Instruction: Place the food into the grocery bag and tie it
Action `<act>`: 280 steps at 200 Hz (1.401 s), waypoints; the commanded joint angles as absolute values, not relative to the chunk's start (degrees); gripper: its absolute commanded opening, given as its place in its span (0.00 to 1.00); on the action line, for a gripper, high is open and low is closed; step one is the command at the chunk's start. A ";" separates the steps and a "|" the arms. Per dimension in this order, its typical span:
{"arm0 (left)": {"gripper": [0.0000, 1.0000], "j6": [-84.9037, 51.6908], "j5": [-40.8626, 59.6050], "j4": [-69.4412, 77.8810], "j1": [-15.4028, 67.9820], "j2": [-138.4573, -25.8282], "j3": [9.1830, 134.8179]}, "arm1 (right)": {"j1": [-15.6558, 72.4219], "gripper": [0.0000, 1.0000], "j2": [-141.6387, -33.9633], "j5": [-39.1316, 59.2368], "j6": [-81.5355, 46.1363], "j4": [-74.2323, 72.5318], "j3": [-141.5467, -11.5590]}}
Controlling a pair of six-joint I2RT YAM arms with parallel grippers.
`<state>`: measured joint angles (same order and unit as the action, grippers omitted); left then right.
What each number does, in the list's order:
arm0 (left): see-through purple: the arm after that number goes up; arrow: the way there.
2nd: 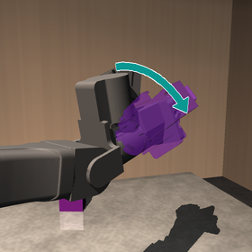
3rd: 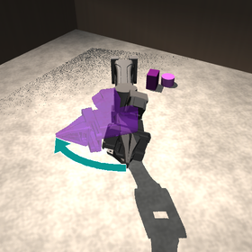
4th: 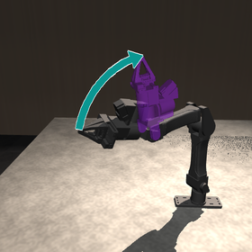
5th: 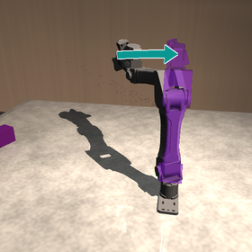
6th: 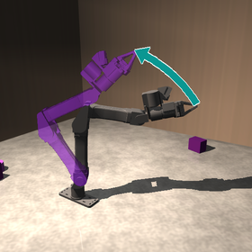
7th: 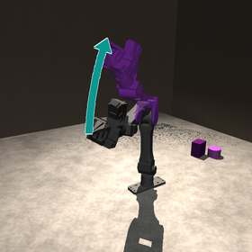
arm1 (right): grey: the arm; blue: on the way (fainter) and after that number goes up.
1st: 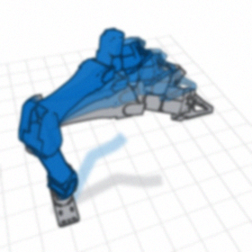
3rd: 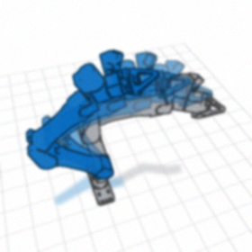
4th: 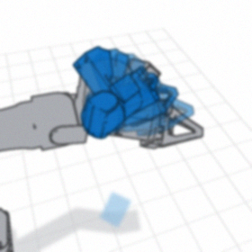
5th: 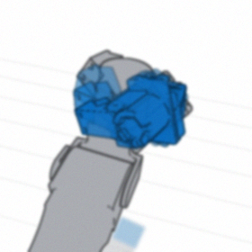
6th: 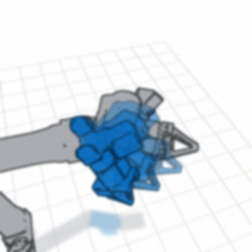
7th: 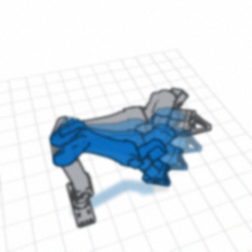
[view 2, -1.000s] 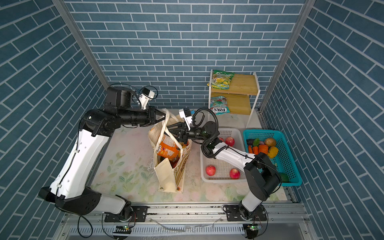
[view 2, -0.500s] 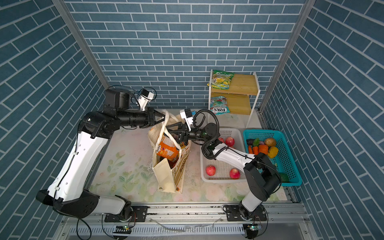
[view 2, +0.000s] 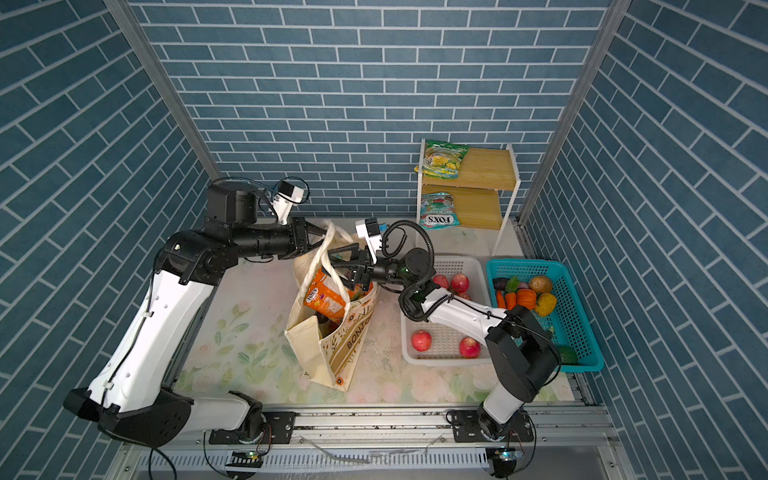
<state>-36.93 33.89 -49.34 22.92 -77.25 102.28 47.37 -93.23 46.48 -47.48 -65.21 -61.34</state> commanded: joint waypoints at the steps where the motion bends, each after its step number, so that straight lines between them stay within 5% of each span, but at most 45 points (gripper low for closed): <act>1: 0.00 -37.15 27.59 -44.22 21.75 -76.62 100.35 | 50.12 0.65 -93.13 45.99 -45.03 -73.62 -65.20; 189: 0.00 -37.60 17.90 -39.01 21.76 -69.45 89.11 | 56.25 0.67 -100.68 33.24 -43.81 -79.44 -73.60; 280: 0.00 -37.17 16.87 -38.48 21.88 -68.08 86.56 | 56.95 0.78 -101.31 28.33 -44.02 -80.08 -75.29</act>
